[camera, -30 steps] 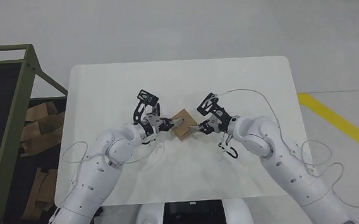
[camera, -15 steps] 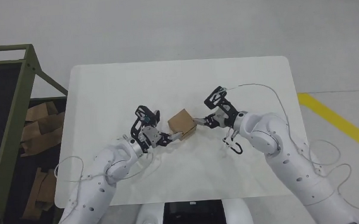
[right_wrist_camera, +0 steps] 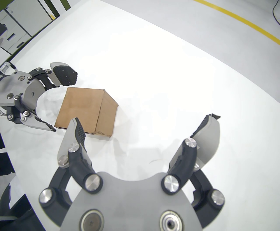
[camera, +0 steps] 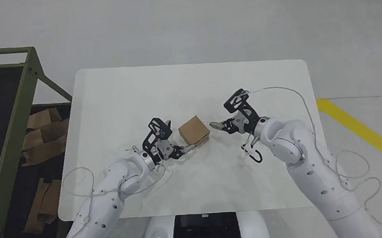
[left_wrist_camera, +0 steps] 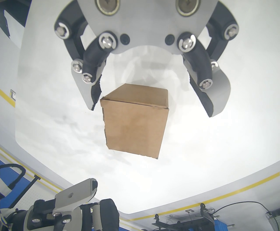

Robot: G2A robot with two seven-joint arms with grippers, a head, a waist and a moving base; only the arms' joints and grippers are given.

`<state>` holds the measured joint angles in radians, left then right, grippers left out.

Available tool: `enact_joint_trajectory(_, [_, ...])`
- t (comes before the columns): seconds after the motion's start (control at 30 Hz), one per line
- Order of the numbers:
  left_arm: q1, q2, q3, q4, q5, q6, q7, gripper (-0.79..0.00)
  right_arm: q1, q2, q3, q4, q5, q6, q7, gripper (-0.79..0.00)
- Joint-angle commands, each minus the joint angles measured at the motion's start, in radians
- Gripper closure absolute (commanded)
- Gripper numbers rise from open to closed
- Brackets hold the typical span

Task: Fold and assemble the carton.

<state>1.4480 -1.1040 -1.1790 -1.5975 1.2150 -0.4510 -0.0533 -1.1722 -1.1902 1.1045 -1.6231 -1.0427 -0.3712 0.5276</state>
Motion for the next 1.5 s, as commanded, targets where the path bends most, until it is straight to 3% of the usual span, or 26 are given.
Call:
enact_joint_trajectory(0.0, [0.0,0.0,0.0,0.0,0.0,0.0,0.0,-0.785,-0.003,0.001,0.002,-0.002,0.001,0.001,0.0,-0.785])
enact_joint_trajectory(0.2, [-0.001,0.0,0.003,0.002,0.014,0.006,-0.006,-0.785,0.004,-0.001,-0.008,0.002,0.004,0.0,0.004,-0.785])
enact_joint_trajectory(0.63, [-0.058,-0.007,0.05,0.109,0.101,-0.078,0.163,-0.785,0.008,-0.002,-0.012,0.015,0.003,-0.003,0.002,-0.785])
enact_joint_trajectory(0.93, [-0.108,-0.022,0.101,0.197,0.141,-0.058,0.248,-0.785,0.008,-0.002,-0.011,0.014,0.004,-0.003,0.003,-0.785])
enact_joint_trajectory(1.47, [-0.158,-0.047,0.156,0.269,0.143,-0.009,0.276,-0.785,0.018,-0.004,-0.02,0.022,0.006,-0.008,0.008,-0.785])
